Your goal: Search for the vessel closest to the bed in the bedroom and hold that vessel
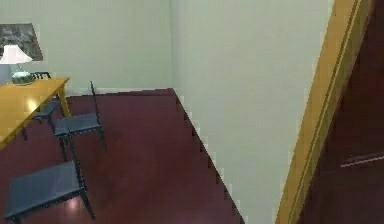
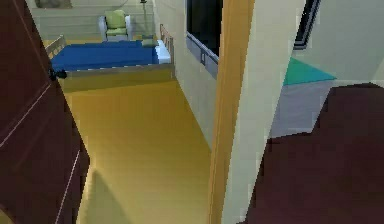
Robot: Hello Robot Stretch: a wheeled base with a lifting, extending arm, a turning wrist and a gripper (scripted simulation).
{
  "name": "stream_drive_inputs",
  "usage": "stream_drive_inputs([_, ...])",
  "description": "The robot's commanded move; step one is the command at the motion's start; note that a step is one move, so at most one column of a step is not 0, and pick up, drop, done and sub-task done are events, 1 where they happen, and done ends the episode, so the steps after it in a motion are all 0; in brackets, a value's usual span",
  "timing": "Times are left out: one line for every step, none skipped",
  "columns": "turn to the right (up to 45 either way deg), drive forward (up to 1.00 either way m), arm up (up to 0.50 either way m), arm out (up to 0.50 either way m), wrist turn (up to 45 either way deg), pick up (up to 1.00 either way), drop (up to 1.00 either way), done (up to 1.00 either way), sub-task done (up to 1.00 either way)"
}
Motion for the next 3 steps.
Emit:
stream_drive_inputs([0.0, 0.2, 0.0, 0.0, 0.0, 0.0, 0.0, 0.0, 0.0])
stream_drive_inputs([39.0, 0.0, 0.0, 0.0, 0.0, 0.0, 0.0, 0.0, 0.0])
stream_drive_inputs([0.0, 0.2, 0.0, 0.0, 0.0, 0.0, 0.0, 0.0, 0.0])
